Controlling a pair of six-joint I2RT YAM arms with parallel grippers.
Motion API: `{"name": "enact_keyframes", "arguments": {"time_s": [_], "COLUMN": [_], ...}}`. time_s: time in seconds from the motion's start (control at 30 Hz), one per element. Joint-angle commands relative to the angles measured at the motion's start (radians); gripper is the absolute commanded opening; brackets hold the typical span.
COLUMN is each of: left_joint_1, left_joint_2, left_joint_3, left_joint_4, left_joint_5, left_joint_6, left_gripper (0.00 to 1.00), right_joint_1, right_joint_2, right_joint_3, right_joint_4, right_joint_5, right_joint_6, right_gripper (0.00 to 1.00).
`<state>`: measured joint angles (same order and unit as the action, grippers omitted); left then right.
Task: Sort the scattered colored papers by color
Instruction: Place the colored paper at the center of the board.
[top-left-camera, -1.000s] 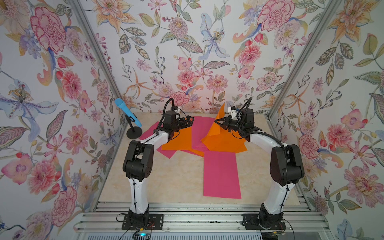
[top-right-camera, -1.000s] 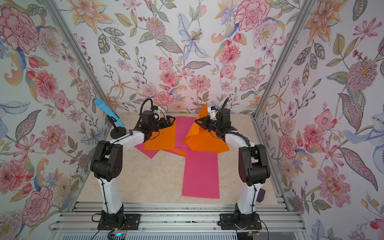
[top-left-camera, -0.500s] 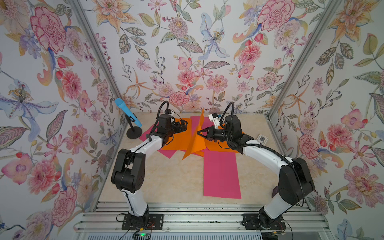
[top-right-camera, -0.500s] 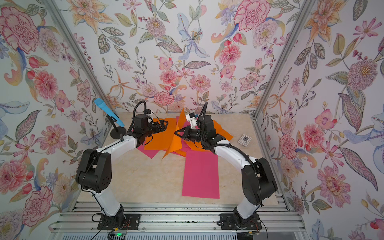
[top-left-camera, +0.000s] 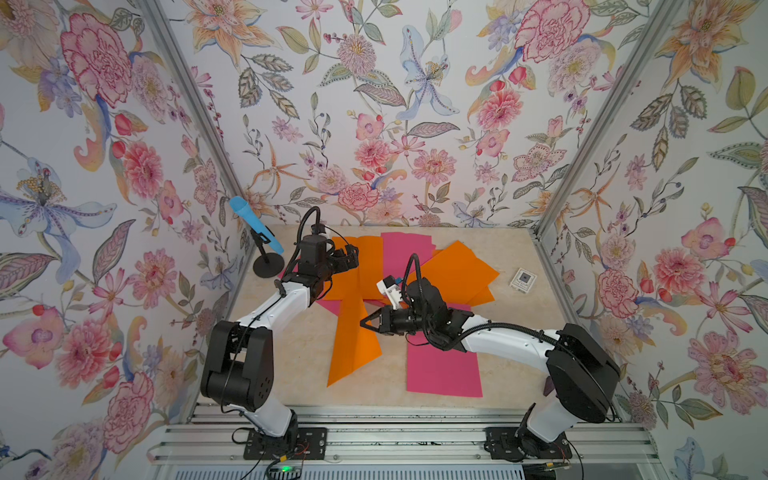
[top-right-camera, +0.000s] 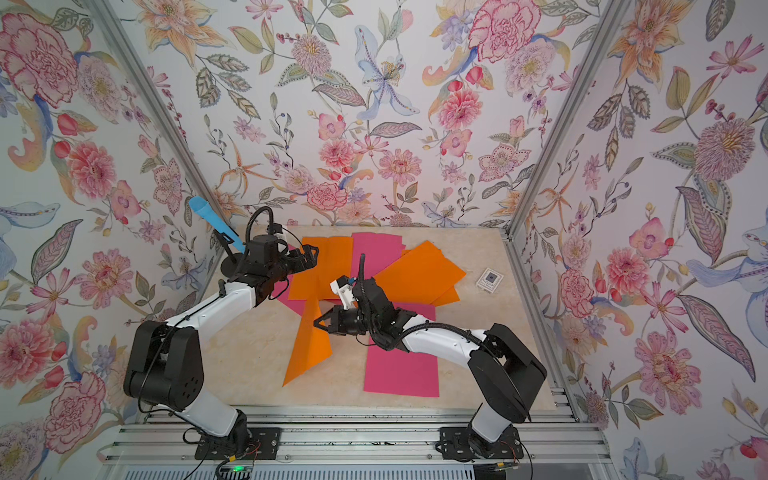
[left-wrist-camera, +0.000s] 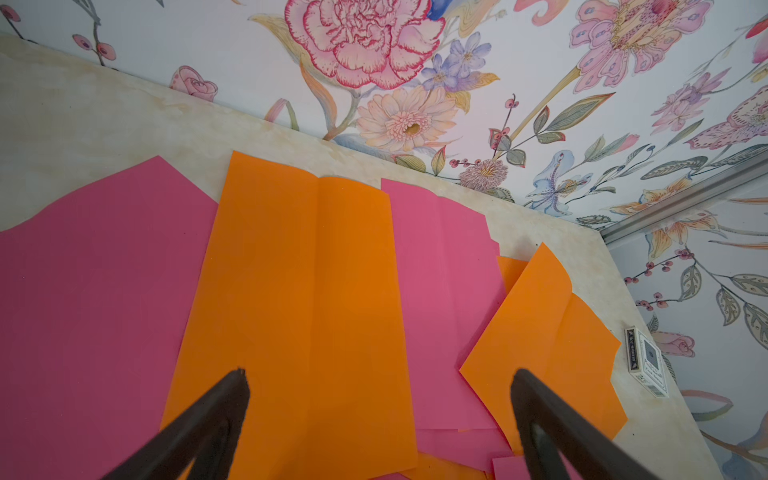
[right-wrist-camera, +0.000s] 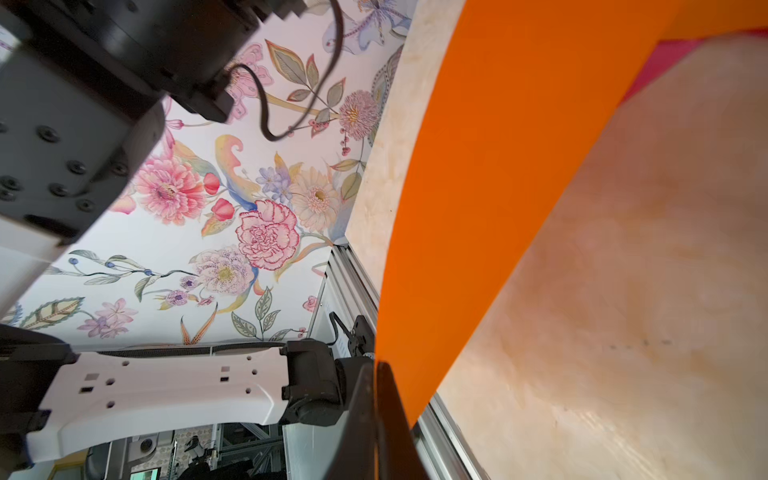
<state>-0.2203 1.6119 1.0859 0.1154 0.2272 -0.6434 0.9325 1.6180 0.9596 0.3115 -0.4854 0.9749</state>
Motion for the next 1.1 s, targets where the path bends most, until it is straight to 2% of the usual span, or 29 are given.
{"name": "enact_keyframes", "arguments": {"time_s": [0.0,0.37,0.5,0.77,0.87,1.0,1.03,1.07], "left_joint_1": [0.006,-0.018,-0.040,-0.072,-0.087,-0.109,-0.114,-0.120], "left_joint_2": [-0.039,-0.172,-0.206,-0.272,-0.285,-0.300,-0.306,-0.312], "left_joint_3": [-0.035,-0.164,-0.184,-0.224,-0.241,-0.256,-0.259,-0.265], "left_joint_4": [0.019,0.058,0.037,0.015,0.017,0.011,0.007,0.005], "left_joint_5": [-0.004,-0.009,-0.020,-0.065,-0.075,-0.090,-0.095,-0.099], "left_joint_6": [-0.014,-0.030,-0.026,-0.025,-0.031,-0.035,-0.038,-0.040], "left_gripper": [1.00,1.00,1.00,1.00,0.99,1.00,1.00,1.00], "right_joint_1": [0.039,0.109,0.115,0.153,0.163,0.172,0.172,0.173], "right_joint_2": [-0.044,0.050,0.102,0.148,0.148,0.112,0.088,0.068], "right_joint_3": [-0.062,-0.292,-0.300,-0.343,-0.340,-0.346,-0.346,-0.344], "right_joint_4": [0.086,0.298,0.362,0.425,0.399,0.351,0.325,0.301], "right_joint_5": [0.140,0.301,0.331,0.386,0.389,0.417,0.432,0.448], "right_joint_6": [0.070,0.292,0.300,0.401,0.411,0.391,0.372,0.353], "right_gripper": [0.00,0.00,0.00,0.00,0.17,0.70,0.77,0.80]}}
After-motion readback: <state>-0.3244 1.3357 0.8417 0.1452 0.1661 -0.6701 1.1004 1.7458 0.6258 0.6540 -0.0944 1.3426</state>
